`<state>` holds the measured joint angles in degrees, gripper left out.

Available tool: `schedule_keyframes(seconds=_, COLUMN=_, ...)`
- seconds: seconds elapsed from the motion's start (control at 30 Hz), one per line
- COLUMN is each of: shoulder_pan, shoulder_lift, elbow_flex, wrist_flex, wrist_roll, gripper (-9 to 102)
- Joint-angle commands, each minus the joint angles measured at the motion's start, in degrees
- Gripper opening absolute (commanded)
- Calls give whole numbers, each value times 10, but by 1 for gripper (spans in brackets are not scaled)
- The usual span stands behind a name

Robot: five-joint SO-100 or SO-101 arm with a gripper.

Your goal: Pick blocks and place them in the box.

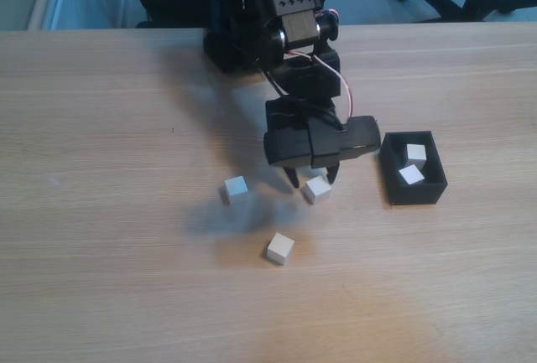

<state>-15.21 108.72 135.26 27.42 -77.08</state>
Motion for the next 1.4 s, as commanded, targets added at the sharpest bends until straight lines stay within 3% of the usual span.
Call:
schedule_keyframes(seconds=0.0, shoulder_pan=7, shoulder_lift=-5, elbow_flex=-31, wrist_flex=-17, wrist_roll=-12, gripper=16)
schedule_keyframes(seconds=0.63, shoulder_pan=-14, shoulder_lift=-54, elbow_flex=-46, wrist_flex=-48, wrist_roll=24, gripper=14)
schedule_keyframes(seconds=0.9, shoulder_pan=-20, shoulder_lift=-50, elbow_flex=-52, wrist_flex=-44, wrist_roll=26, gripper=0)
schedule_keyframes(seconds=1.03, shoulder_pan=-30, shoulder_lift=-24, elbow_flex=-69, wrist_flex=-7, wrist_roll=38, gripper=0)
schedule_keyframes(seconds=1.37, shoulder_pan=-134, shoulder_lift=-26, elbow_flex=-269, wrist_flex=181, wrist_roll=146, gripper=0)
